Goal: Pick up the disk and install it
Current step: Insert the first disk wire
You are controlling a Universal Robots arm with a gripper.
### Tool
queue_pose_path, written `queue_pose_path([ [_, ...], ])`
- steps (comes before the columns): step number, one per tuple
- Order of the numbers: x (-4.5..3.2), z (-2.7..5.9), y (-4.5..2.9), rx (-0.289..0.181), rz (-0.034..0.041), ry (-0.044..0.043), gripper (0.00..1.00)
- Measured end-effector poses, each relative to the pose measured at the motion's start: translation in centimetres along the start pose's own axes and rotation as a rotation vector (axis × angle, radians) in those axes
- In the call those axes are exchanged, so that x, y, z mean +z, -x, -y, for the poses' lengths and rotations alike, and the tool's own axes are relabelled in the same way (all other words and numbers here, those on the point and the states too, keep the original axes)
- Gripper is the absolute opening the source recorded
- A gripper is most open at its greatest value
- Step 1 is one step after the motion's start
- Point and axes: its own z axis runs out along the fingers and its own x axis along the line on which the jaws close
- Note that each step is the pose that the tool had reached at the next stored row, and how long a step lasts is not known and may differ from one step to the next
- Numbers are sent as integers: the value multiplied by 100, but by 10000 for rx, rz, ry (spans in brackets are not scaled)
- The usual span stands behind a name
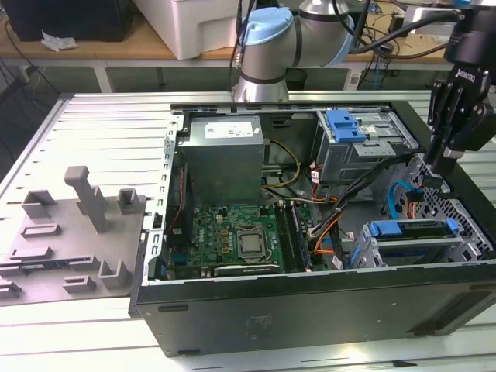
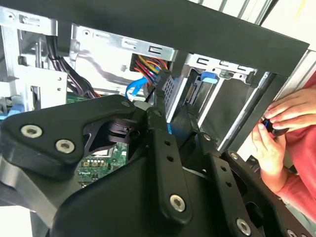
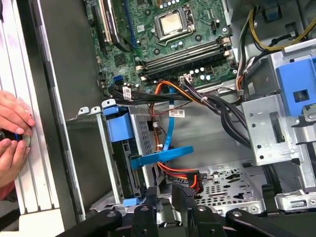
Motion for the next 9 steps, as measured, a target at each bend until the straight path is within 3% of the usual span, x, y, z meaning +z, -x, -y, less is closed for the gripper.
queue_pose_path([
  [6, 39, 49, 53, 419, -90, 98, 33],
  [9, 64, 60, 79, 559, -189, 112, 33],
])
